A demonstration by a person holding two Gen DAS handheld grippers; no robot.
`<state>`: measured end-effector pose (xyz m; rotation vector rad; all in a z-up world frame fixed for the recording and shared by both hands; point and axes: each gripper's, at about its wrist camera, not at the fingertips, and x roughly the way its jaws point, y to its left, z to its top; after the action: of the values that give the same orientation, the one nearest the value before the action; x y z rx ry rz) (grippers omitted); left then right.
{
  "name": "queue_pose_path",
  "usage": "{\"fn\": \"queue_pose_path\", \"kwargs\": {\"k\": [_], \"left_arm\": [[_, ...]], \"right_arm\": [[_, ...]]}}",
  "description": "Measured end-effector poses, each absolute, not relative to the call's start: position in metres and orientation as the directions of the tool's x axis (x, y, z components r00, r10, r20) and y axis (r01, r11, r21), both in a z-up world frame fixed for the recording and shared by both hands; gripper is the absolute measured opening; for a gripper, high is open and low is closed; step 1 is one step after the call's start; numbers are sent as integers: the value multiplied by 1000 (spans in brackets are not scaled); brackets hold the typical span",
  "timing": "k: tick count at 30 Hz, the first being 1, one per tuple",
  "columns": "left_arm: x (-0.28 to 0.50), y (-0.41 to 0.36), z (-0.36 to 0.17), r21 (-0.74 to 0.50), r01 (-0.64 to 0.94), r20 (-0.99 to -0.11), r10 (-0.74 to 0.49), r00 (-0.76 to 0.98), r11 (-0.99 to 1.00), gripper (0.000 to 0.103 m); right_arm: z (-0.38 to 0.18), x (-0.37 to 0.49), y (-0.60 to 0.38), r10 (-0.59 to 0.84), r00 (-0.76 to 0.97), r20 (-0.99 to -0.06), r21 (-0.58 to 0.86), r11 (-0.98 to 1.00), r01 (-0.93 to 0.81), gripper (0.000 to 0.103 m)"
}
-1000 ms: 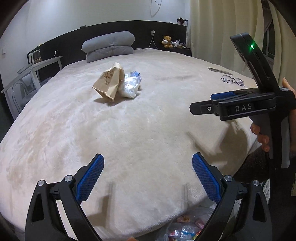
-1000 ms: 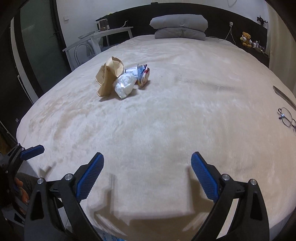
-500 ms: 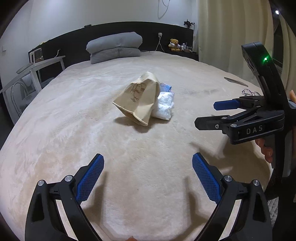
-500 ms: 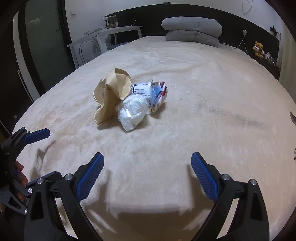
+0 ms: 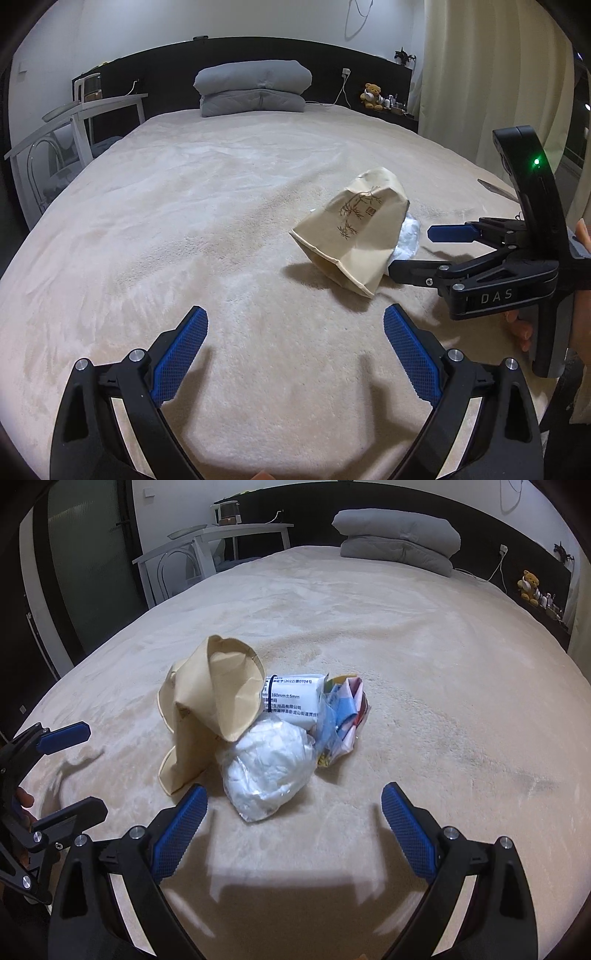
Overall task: Collect trash
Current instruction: 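Grasp the crumpled white plastic with the right gripper while the left gripper grasps the beige paper bag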
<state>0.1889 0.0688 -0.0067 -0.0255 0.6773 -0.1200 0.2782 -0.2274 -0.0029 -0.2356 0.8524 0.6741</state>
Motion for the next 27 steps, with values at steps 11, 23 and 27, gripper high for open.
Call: {"fn": "queue_pose_path", "kwargs": {"k": [11, 23, 27], "left_arm": [[203, 76, 3, -156, 60, -593, -142, 792, 986, 95], [221, 52, -5, -228, 54, -617, -187, 764, 972, 95], [228, 41, -8, -272, 53, -623, -218, 751, 961, 95]], "right_arm": [[0, 276, -223, 536, 409, -739, 157, 727, -669, 43], [20, 257, -272, 524, 450, -723, 114, 734, -670, 42], [24, 257, -286, 517, 456, -725, 104, 735, -670, 42]]}}
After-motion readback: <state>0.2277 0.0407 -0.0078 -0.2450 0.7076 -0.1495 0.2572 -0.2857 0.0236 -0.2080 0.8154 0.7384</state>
